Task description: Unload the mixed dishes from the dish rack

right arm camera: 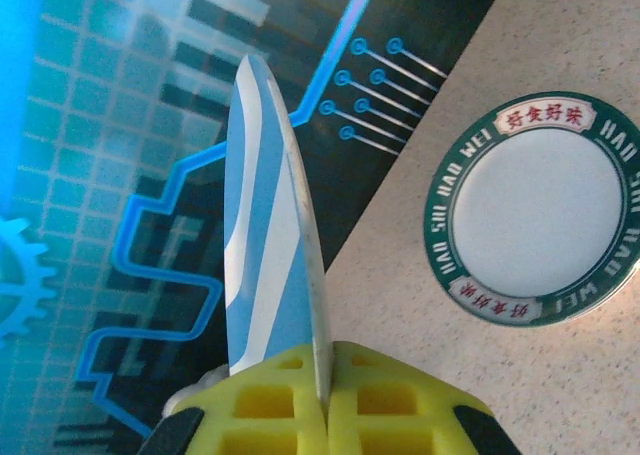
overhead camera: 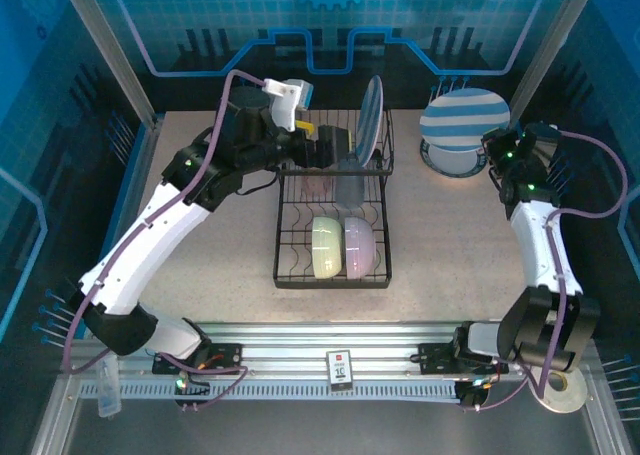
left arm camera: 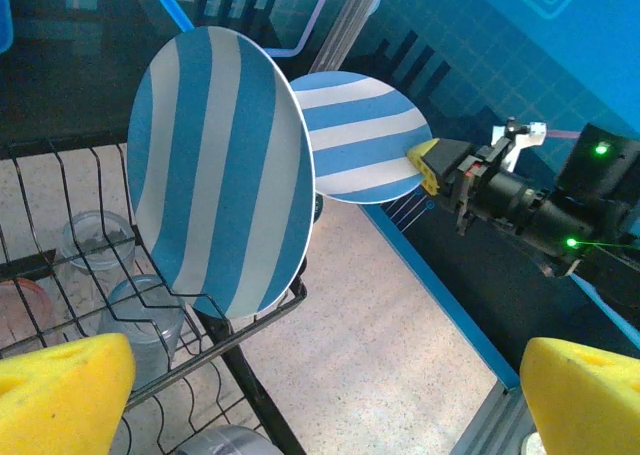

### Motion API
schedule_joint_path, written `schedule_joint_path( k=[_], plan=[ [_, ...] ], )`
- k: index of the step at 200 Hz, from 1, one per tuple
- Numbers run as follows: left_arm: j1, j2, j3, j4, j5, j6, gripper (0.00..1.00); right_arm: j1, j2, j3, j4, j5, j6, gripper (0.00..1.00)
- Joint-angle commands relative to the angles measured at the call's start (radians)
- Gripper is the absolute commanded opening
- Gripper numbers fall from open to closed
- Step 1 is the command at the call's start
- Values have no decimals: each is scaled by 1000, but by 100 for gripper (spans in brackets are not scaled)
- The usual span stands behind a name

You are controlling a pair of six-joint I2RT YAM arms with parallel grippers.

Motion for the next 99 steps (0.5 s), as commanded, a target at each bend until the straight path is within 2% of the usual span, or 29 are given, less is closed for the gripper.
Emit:
schedule_joint_path(
  k=[1,68,99],
  plan=[
    [10,3,-8,21,20,-41,99,-23,57,-22,203,-1,-3,0],
    [9,65,-34,133,18,-159,99,-73,313,-31,381,-71,-5,0],
    [8,93,-31,160,-2,-212,99,-105,449,-3,481,-158,35,0]
  ],
)
